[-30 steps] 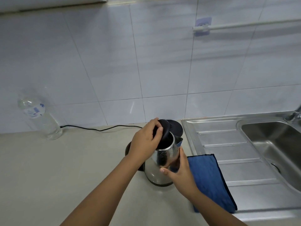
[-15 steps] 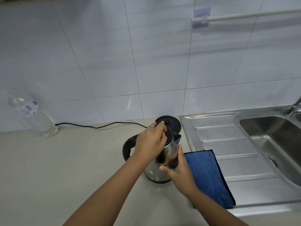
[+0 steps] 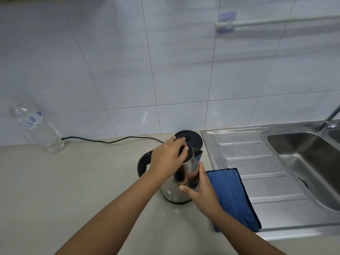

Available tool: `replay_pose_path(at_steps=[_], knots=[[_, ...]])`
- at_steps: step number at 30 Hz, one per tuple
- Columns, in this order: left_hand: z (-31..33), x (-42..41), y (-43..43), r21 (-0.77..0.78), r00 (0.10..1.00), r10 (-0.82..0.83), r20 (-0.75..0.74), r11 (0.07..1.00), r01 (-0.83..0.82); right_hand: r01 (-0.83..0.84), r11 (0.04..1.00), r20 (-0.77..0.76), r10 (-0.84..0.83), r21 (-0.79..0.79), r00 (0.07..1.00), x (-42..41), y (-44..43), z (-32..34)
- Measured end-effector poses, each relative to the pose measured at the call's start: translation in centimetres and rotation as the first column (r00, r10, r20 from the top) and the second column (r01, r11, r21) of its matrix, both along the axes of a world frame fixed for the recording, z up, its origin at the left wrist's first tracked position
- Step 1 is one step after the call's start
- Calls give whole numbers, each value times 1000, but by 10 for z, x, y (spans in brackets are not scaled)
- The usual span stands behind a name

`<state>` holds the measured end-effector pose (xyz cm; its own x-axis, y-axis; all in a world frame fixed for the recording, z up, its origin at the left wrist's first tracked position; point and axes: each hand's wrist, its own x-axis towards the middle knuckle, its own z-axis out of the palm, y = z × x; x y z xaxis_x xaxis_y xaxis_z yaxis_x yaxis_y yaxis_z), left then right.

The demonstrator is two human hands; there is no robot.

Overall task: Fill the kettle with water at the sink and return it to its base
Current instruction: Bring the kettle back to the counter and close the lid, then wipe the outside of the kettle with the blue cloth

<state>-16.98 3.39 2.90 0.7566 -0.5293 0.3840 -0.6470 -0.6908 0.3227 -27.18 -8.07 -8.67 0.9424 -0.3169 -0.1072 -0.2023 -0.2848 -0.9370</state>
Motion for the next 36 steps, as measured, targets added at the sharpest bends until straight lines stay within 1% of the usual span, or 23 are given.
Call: replay_pose_path(at_steps=[1,3,5,7,9,10,11,13,15,18,19,20,21,22,24,25,26,28,30,32,34,35,36], knots=[[0,0,2,-29,1000,-9,-15,1000,8,-10,998,-20,9,-63,1000,-3,-2,1],[1,0,6,-84,999,-34,-27,996,31,-23,962,-75,3,-273,997,-11,-7,-3],[4,2,10,-136,999,-18,-48,991,12,2,850,-97,-62,-527,993,-19,-11,-11],[7,11,19,-174,994,47,-99,983,-64,38,723,-142,-186,-690,972,-26,-17,-19],[1,24,32,-171,981,93,-168,978,-122,-16,681,-298,-299,-732,907,-33,-26,-22],[-4,30,39,-183,967,104,-234,972,-149,-56,674,-372,-335,-737,866,-36,-34,-24],[-8,34,46,-217,939,107,-326,959,-184,-95,674,-436,-358,-733,826,-40,-41,-27],[-15,33,52,-299,866,108,-488,912,-282,-106,716,-508,-375,-690,775,-46,-51,-32],[-17,27,53,-328,843,157,-515,873,-362,-72,740,-495,-372,-669,785,-49,-54,-35],[-15,13,47,-291,850,264,-455,858,-423,4,721,-375,-365,-693,852,-49,-55,-31],[-15,9,45,-280,848,281,-448,857,-432,64,749,-324,-359,-659,875,-49,-59,-30],[-16,4,42,-281,845,284,-453,854,-438,150,813,-283,-360,-563,889,-47,-63,-26],[-18,-2,40,-293,837,277,-472,846,-446,244,886,-251,-360,-395,898,-45,-67,-21],[-21,-8,38,-320,826,258,-501,831,-454,324,926,-216,-362,-193,907,-42,-69,-13],[-29,-24,35,-404,819,192,-541,795,-453,426,896,-78,-419,129,905,-39,-63,6],[-34,-30,33,-442,826,164,-540,780,-443,421,876,-2,-433,237,902,-37,-54,21],[-37,-36,32,-474,834,145,-533,765,-436,364,889,82,-400,277,913,-35,-41,38],[-39,-41,31,-517,832,137,-538,726,-453,229,948,214,-276,220,937,-28,-14,64],[-37,-40,29,-533,823,132,-553,703,-470,170,980,235,-191,106,953,-16,3,73],[-36,-39,27,-537,816,136,-562,690,-485,178,982,260,-187,61,947,-4,5,72],[-37,-37,27,-540,817,153,-556,681,-495,200,970,289,-233,140,929,1,1,57],[-39,-37,27,-539,821,163,-547,682,-495,228,946,255,-285,228,924,-2,0,45],[-41,-36,27,-539,823,171,-541,681,-496,272,903,168,-341,334,925,-6,0,29]])
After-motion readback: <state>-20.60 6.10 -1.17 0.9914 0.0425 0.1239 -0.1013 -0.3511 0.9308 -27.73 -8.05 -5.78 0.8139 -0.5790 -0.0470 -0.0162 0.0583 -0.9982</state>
